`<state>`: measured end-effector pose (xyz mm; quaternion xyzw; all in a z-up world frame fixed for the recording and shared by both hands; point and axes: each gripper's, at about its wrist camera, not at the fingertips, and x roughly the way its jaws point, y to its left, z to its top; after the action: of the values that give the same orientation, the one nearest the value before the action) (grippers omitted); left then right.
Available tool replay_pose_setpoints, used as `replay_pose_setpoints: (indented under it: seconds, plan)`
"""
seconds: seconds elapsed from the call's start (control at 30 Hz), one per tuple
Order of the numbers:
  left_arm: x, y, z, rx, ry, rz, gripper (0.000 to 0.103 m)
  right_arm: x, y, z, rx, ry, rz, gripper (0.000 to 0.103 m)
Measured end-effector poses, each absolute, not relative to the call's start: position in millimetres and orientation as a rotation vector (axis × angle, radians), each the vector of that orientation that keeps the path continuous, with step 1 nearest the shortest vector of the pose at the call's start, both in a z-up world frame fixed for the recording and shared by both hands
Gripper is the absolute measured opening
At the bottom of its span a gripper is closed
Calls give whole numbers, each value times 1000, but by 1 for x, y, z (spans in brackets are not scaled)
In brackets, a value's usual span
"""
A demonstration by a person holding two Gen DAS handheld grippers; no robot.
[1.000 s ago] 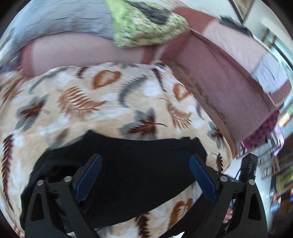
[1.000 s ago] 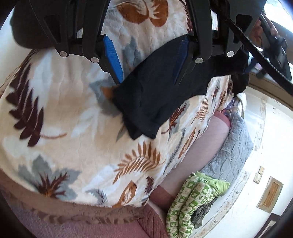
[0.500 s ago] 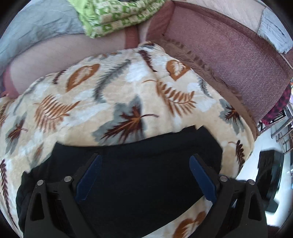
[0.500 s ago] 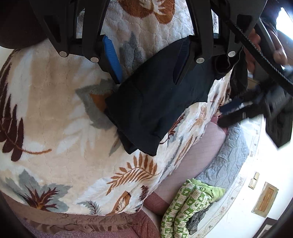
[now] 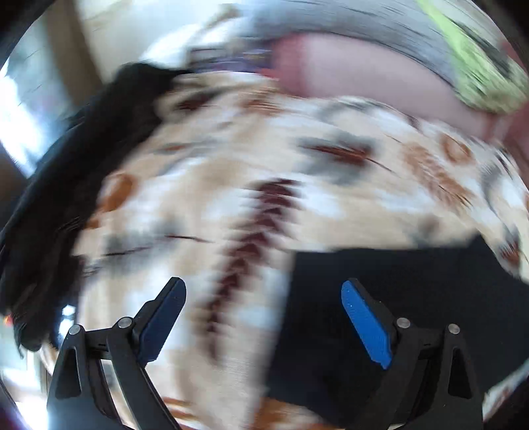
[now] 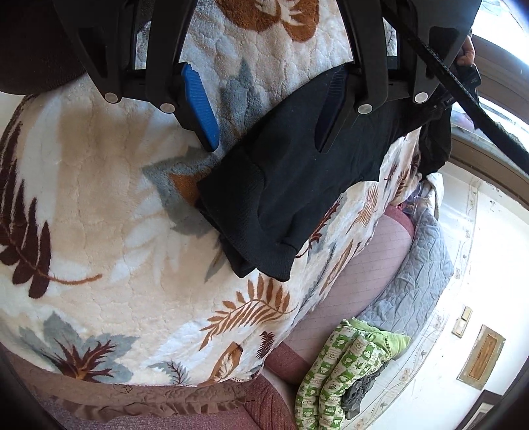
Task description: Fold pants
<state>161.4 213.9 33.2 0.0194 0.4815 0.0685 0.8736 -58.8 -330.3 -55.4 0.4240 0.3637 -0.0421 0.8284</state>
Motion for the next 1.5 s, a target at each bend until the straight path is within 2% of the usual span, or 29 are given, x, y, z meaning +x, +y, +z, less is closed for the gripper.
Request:
replay_pose_setpoints:
  seconds: [0.13, 0.27, 0.43, 0.6, 0.87, 1.03, 1.17, 1.33, 1.5]
  plan:
    - [148, 299, 44, -279, 979, 185, 94, -51, -320, -51, 806, 801, -123, 65]
    - [127, 296, 50, -355, 951, 79, 94, -48, -310, -48, 719, 833, -156, 65]
    - [117, 207, 62, -230, 954, -184, 94, -45, -306, -46, 681, 871, -182, 65]
    - [105, 72, 83, 7, 963, -491, 94, -51, -306, -45, 677, 866, -215, 65]
    - [86, -100, 80, 119, 1077, -825, 94, -53, -324, -51, 778, 810, -197, 65]
    - [95, -210, 58, 224, 1159, -936, 94, -42, -333, -57, 841, 744, -182, 66]
    - [101, -276, 24, 296, 1247, -1004, 94, -42, -333, -59, 870, 701, -151, 76]
    - [101, -328, -17, 414, 1299, -1009, 94, -40, -334, -61, 898, 678, -137, 77]
    - [99, -346, -47, 501, 1339, -1037, 94, -35, -330, -60, 863, 681, -151, 76]
